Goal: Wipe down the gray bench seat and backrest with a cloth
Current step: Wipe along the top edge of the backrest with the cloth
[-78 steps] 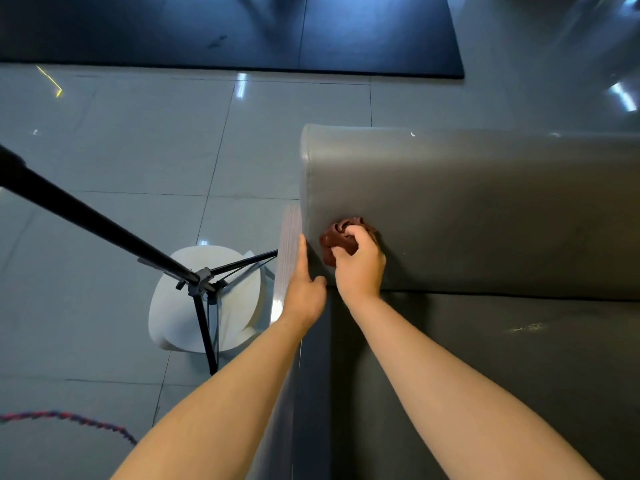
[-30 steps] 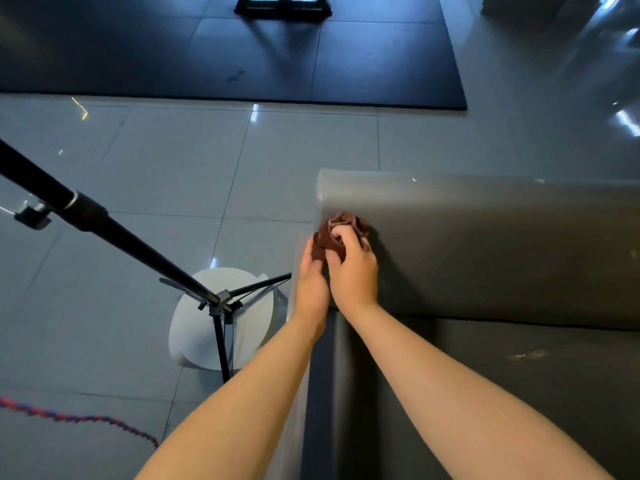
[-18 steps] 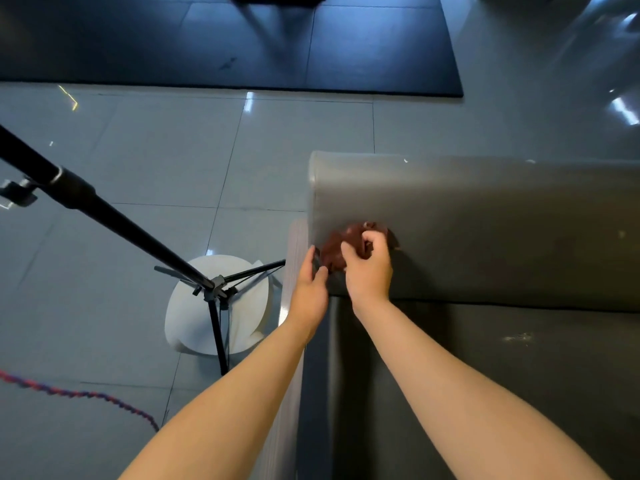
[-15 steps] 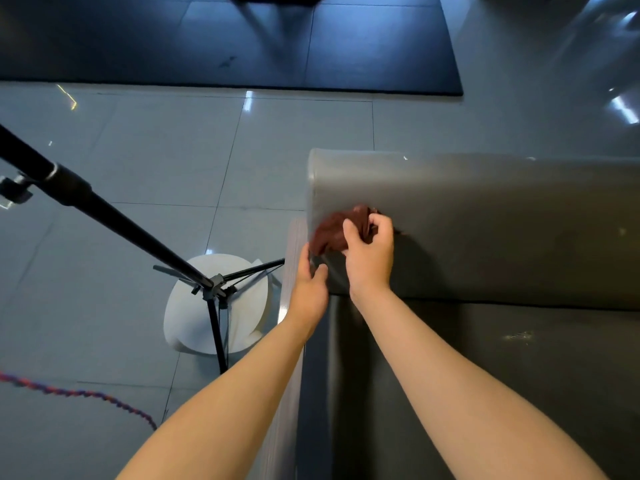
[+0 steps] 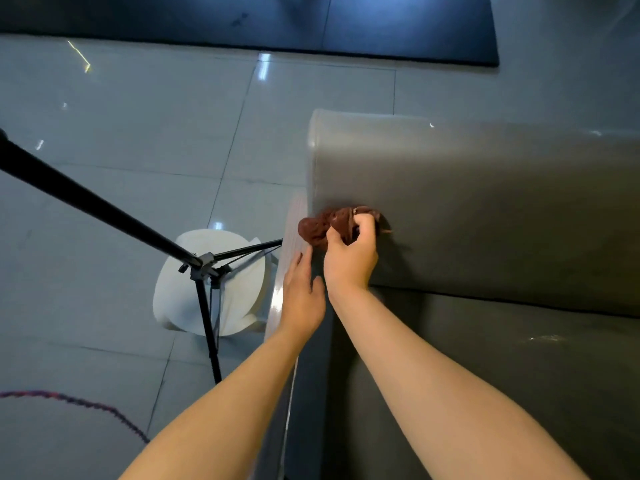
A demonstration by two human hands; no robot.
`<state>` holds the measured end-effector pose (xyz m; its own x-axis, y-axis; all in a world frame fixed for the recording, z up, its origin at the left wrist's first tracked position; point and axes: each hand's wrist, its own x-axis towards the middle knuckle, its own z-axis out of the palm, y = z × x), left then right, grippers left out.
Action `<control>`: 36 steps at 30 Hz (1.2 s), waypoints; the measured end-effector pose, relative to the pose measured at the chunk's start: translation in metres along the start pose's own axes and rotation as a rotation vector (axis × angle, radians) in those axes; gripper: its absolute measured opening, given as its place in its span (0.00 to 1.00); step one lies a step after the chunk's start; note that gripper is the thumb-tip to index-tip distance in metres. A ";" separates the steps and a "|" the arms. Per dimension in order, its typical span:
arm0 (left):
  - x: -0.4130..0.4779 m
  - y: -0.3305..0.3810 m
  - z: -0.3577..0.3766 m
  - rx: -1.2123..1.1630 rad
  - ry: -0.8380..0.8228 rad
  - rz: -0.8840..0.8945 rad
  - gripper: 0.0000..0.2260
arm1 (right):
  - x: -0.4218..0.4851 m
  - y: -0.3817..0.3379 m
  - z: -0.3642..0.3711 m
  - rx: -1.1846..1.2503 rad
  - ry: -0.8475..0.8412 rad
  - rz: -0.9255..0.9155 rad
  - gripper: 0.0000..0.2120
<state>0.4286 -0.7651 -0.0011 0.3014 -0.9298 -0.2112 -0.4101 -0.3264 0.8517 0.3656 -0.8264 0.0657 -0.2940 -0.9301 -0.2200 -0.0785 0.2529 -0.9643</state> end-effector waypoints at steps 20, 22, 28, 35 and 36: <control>-0.008 -0.018 0.007 0.187 0.022 0.054 0.34 | 0.004 0.068 -0.017 0.174 -0.030 0.609 0.13; -0.009 -0.015 0.008 0.140 0.026 0.026 0.36 | 0.005 0.059 -0.024 0.177 -0.044 0.442 0.10; -0.009 -0.012 0.015 0.242 0.131 0.063 0.36 | 0.008 0.064 -0.022 0.086 -0.067 0.313 0.07; -0.030 -0.015 0.038 0.267 0.003 0.074 0.27 | 0.017 0.092 -0.020 0.028 -0.038 0.372 0.04; -0.029 -0.009 0.040 0.165 0.019 0.016 0.26 | 0.019 0.094 -0.020 0.012 -0.051 0.383 0.03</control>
<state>0.3888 -0.7417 -0.0220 0.3095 -0.9322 -0.1876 -0.5504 -0.3365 0.7640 0.3338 -0.8151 -0.0264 -0.2520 -0.7808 -0.5717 0.0387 0.5821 -0.8122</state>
